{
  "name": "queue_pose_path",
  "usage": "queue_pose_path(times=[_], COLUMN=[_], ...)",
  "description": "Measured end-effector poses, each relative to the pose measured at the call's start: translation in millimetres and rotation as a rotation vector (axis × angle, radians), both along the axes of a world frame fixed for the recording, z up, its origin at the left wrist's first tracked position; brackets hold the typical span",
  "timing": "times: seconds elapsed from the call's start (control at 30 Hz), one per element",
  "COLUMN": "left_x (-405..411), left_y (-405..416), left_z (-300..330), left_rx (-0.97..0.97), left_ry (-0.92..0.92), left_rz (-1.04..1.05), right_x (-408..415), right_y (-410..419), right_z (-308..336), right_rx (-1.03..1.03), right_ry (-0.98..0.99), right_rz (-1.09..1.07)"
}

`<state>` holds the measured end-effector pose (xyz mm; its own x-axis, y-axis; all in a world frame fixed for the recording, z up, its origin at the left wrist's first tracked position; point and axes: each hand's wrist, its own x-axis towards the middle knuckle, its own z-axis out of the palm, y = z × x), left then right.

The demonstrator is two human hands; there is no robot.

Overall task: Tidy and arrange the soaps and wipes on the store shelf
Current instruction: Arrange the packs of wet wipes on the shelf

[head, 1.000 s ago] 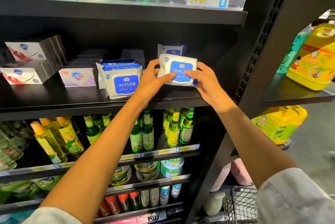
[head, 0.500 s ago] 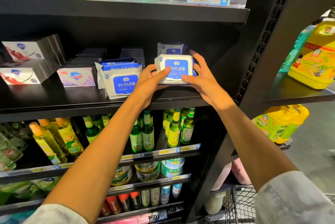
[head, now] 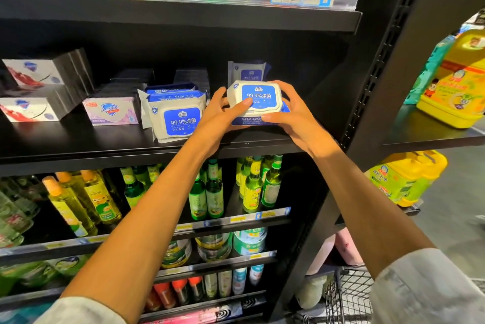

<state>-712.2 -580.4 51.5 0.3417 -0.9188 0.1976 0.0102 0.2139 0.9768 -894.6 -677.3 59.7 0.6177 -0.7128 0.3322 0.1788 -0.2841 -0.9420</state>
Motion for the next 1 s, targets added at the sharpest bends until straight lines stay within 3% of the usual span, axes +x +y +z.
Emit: queue_pose_path(times=[0.17, 0.33, 0.6, 1.0], left_x=[3, 5, 5, 1], left_y=[5, 7, 7, 13], left_z=[-3, -10, -8, -3], left_rx=[-0.178, -0.176, -0.163, -0.145], left_ry=[-0.154, -0.250, -0.151, -0.018], left_rz=[-0.049, -0.065, -0.008, -0.065], right_x=[-2, -3, 1, 0], right_y=[1, 2, -2, -2], right_z=[1, 3, 2, -3], right_rx=[0.064, 0.085, 0.099, -0.084], right_ry=[-0.027, -0.031, -0.011, 0.003], right_rz=[0.009, 0.043, 0.053, 0.040])
